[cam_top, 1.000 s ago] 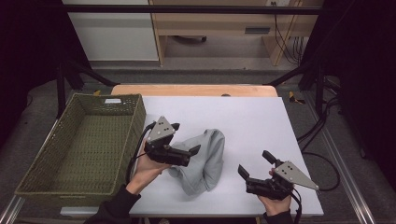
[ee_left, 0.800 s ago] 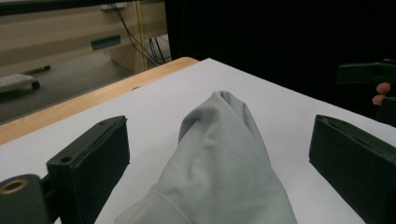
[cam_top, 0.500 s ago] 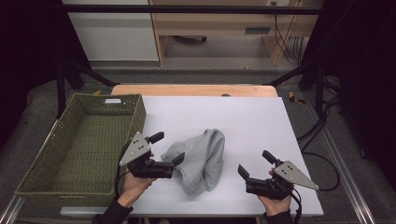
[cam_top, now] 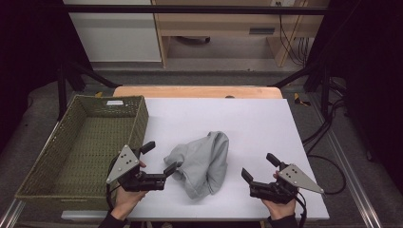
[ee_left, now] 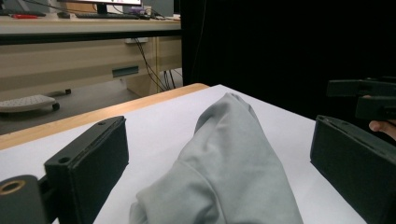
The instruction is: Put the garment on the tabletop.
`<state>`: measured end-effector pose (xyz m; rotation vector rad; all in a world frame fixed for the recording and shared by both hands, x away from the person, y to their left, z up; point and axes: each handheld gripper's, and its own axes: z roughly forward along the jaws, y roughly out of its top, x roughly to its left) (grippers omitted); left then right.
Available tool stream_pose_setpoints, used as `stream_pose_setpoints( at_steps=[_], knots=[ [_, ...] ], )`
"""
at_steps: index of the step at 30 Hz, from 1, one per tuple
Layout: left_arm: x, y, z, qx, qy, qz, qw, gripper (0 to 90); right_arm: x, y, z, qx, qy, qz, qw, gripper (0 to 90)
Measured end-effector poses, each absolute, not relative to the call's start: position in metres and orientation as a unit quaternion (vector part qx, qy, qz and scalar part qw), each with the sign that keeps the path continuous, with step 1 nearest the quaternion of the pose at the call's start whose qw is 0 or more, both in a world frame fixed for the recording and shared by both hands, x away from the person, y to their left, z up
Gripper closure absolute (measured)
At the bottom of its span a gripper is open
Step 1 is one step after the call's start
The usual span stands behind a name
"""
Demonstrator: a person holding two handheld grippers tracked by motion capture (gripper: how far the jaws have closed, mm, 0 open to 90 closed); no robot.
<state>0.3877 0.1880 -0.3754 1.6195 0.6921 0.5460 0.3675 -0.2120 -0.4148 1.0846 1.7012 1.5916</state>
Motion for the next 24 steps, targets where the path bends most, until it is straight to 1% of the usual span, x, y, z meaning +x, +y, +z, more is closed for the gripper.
stream_pose_setpoints(
  at_steps=[7,16,24],
  knots=[
    [0.379,0.201,-0.382,0.698,0.31,0.245,0.598,3.9,0.367,-0.212,-0.415,0.405,0.635,0.595,0.28,0.3],
    [0.368,0.206,-0.386,0.699,0.312,0.257,0.589,3.8,0.366,-0.213,-0.414,0.401,0.636,0.597,0.278,0.3],
    [0.364,0.208,-0.388,0.696,0.316,0.249,0.595,3.8,0.366,-0.212,-0.414,0.403,0.636,0.596,0.279,0.3]
  ],
)
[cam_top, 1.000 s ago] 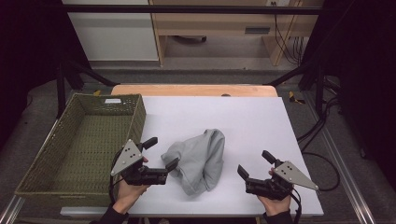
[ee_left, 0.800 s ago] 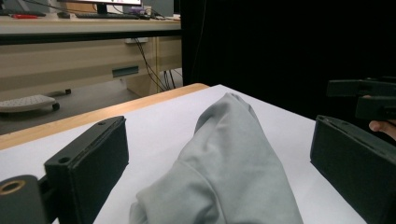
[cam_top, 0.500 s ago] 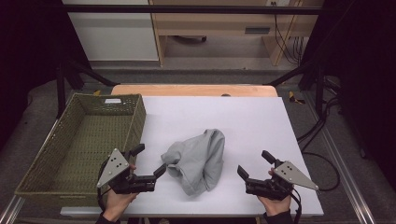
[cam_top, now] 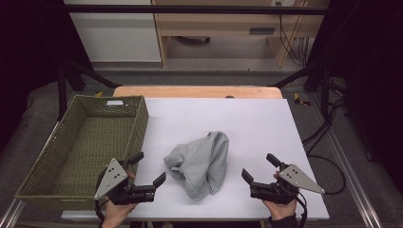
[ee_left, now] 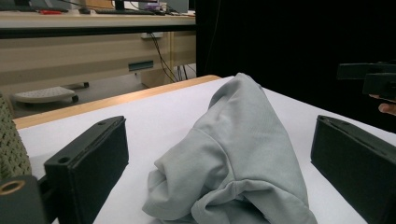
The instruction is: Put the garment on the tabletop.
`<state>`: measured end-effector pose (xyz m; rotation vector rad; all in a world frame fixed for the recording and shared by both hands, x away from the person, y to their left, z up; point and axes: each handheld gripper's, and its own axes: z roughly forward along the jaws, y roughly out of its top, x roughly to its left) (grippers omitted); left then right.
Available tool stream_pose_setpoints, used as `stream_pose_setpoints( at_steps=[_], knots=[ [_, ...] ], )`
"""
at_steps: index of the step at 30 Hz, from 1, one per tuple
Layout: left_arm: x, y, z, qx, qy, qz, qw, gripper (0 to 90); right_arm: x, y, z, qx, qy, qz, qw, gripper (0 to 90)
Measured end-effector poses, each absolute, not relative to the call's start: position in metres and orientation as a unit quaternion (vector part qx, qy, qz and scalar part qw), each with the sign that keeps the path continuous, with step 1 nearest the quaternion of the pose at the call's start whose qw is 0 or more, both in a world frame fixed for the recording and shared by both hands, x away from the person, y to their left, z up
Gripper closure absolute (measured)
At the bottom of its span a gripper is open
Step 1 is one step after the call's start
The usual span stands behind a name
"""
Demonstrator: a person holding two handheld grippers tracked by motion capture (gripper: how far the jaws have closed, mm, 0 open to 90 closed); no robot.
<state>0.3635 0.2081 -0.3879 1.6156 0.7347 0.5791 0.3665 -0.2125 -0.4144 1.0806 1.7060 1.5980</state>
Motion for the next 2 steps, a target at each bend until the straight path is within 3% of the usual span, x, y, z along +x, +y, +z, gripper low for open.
stream_pose_setpoints(
  at_steps=[2],
  knots=[
    [0.364,0.2081,-0.3878,0.694,0.318,0.249,0.595,3.8,0.3664,-0.2124,-0.4148,0.404,0.637,0.595,0.278,0.3]
  ],
)
